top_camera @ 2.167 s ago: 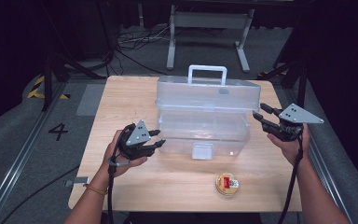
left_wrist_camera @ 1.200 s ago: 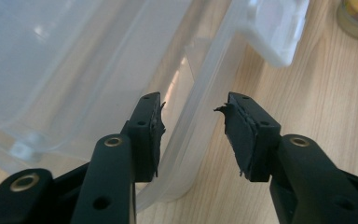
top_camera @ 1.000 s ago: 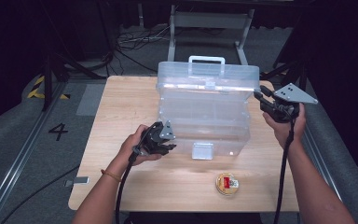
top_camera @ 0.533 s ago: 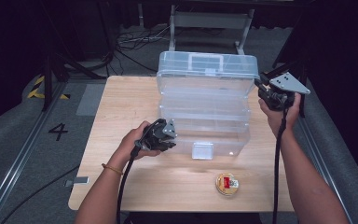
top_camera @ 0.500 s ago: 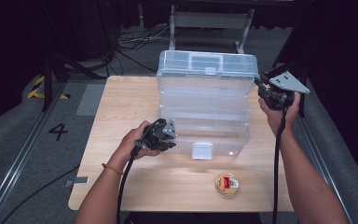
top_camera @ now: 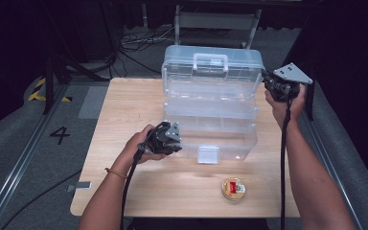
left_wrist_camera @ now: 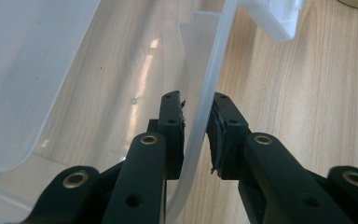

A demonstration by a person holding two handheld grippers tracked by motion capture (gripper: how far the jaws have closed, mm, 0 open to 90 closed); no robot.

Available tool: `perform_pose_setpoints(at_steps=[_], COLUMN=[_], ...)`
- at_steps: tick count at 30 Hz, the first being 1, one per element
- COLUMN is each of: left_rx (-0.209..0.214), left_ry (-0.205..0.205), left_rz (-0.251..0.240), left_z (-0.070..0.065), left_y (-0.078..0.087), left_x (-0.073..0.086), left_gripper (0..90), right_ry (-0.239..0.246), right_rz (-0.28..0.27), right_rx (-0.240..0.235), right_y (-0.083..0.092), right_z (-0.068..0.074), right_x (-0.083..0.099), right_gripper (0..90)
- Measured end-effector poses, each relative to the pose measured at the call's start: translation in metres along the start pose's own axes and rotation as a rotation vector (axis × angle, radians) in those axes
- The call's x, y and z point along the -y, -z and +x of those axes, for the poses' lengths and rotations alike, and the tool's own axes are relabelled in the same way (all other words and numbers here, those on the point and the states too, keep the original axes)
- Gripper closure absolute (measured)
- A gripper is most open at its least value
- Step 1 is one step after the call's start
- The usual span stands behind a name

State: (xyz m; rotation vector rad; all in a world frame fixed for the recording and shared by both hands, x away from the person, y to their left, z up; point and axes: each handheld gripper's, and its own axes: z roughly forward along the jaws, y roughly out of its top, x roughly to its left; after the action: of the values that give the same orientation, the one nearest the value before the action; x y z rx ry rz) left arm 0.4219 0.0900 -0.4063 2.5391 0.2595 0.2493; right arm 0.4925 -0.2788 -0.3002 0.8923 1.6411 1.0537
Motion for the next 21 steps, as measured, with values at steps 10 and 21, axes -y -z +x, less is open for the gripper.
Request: perform_pose_setpoints(at_steps=[10, 21], left_rx=[0.019, 0.02], left_ry=[0.014, 0.0], left_rz=[-0.005, -0.005], left_z=[0.002, 0.002], left_y=[0.0, -0.001], left_x=[0.0, 0.001], left_gripper=[77.0, 77.2], right_ry=[-0.002, -0.022], right_rz=[0.012, 0.034], right_rx=[-0.013, -0.027], right_y=[-0.012, -0.027], right_z=[-0.005, -0.012], right_x=[-0.004, -0.008], right_gripper=[85.1, 85.4])
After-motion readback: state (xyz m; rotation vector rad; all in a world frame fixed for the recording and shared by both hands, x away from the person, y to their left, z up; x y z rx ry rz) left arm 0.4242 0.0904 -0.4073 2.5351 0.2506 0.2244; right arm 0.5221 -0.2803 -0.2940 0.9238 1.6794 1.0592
